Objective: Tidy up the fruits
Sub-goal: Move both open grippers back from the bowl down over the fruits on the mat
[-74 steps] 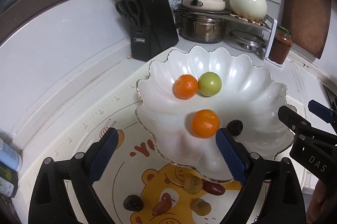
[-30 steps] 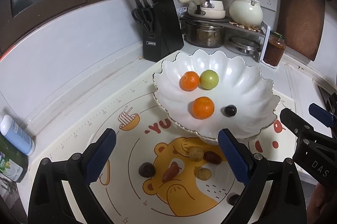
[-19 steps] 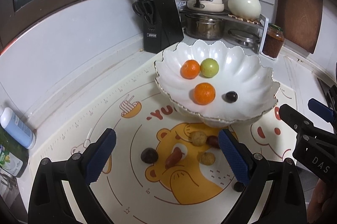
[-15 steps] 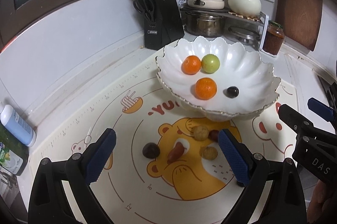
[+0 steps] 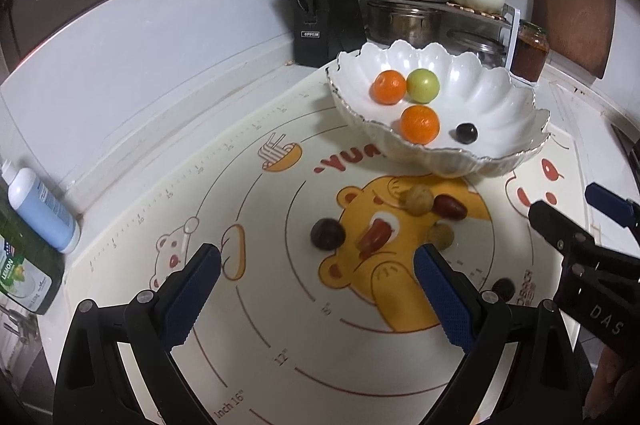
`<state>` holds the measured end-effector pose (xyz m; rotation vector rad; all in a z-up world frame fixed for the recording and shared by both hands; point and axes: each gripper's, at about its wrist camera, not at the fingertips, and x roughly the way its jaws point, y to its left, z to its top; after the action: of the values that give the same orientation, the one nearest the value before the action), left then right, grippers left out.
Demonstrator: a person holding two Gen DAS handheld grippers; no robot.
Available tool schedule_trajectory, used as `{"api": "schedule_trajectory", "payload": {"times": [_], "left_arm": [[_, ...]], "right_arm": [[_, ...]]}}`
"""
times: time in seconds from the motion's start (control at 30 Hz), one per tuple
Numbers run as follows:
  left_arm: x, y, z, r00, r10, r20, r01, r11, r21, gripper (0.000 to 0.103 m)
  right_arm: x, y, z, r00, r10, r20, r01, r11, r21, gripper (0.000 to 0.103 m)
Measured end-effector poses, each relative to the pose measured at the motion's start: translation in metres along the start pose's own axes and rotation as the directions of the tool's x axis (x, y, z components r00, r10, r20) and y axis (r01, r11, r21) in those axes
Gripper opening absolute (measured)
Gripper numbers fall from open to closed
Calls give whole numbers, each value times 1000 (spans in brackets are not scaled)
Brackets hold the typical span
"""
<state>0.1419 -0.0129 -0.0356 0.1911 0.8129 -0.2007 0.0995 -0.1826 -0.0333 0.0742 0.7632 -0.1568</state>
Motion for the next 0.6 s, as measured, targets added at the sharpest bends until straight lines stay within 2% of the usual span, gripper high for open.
{"api": "schedule_trajectory", "payload": {"times": [0.23, 0.6], "left_arm": [[0, 8, -13, 1000, -21, -7, 21, 1000, 20, 98], [19, 25, -29, 999, -23, -36, 24, 999, 24, 96]], "right_arm": [[2, 13, -22, 999, -2, -44, 1, 1000, -4, 79], [5, 37, -38, 997, -7, -74, 4, 999, -40, 69]]}}
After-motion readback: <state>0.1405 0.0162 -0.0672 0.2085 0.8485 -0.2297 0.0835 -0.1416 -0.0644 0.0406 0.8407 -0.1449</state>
